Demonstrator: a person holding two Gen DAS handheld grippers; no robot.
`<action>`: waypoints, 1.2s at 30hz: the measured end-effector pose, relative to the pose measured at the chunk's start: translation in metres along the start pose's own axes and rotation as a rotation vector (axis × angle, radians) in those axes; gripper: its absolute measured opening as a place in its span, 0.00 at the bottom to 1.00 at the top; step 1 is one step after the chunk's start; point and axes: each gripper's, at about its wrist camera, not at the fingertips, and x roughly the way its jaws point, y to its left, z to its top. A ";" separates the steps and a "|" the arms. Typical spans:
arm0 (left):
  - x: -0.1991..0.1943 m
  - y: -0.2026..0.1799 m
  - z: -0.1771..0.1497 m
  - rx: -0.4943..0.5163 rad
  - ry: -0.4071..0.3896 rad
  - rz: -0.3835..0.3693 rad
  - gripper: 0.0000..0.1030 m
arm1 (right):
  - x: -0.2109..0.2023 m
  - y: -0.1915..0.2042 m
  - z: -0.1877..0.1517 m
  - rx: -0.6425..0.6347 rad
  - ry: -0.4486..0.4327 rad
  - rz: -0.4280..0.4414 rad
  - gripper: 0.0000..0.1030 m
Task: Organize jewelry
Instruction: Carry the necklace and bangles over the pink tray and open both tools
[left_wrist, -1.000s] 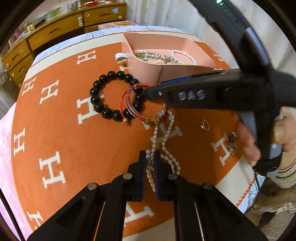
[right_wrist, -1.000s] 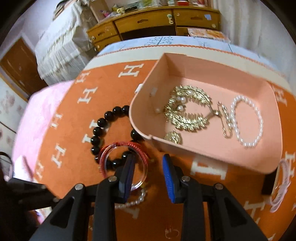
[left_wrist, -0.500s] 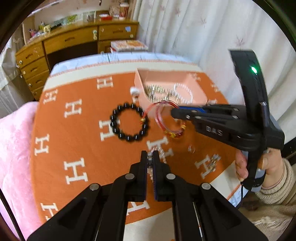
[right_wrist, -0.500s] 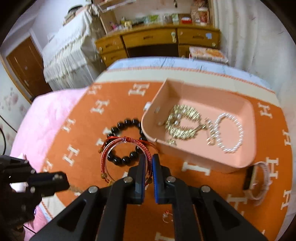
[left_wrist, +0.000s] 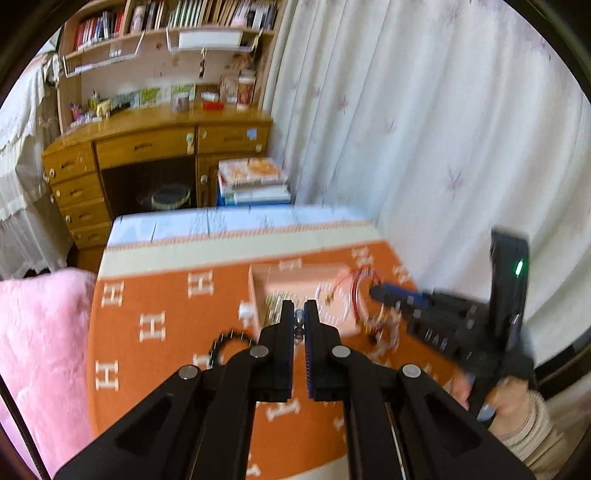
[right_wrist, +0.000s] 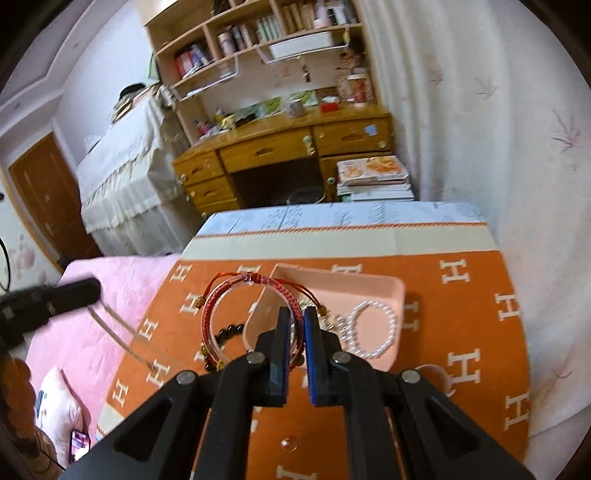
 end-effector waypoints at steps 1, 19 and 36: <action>-0.001 -0.004 0.010 -0.002 -0.017 -0.002 0.03 | -0.001 -0.005 0.002 0.008 -0.007 -0.006 0.07; 0.094 -0.040 0.076 -0.042 0.001 -0.048 0.03 | 0.039 -0.059 -0.007 0.113 0.056 -0.057 0.07; 0.176 -0.079 0.059 0.029 0.121 -0.059 0.06 | 0.044 -0.101 -0.019 0.176 0.082 -0.082 0.07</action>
